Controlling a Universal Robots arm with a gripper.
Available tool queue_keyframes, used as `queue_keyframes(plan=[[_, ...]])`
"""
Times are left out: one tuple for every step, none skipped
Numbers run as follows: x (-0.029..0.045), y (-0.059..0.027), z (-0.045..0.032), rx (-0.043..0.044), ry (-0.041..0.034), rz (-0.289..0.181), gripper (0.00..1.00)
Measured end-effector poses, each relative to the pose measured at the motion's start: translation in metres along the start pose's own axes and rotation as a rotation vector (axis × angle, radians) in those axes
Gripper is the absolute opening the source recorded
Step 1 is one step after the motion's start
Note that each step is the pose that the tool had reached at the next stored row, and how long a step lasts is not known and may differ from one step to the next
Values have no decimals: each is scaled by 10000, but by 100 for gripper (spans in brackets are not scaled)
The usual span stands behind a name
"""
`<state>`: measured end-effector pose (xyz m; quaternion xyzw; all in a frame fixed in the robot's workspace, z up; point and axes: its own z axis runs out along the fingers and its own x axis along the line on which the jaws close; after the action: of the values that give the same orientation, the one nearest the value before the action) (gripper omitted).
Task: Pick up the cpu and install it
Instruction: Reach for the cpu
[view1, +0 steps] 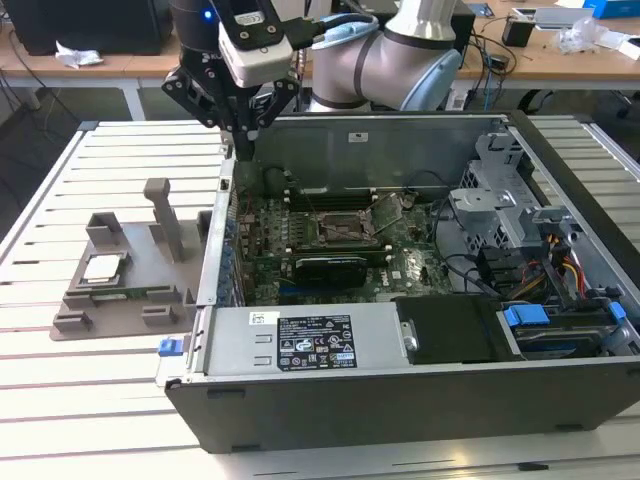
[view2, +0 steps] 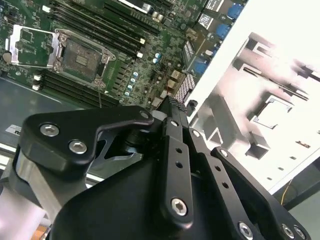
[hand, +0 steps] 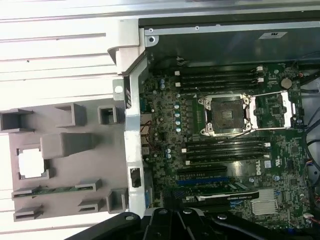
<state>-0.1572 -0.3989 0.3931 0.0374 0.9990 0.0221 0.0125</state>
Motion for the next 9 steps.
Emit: queue_keyframes(plan=[[16,-1,-1,1,0,0,11],[35,-2,-1,0,0,1,11],[65,-5,-1,0,0,1,11],[94,-7,-2,0,0,-1,11],[141,-10,-3,0,0,0,11],[174,-13,-3,0,0,0,11],[208,-15,-4,0,-1,1,11],[243,-18,-4,0,0,1,11],[275,-21,-5,0,0,-1,11]])
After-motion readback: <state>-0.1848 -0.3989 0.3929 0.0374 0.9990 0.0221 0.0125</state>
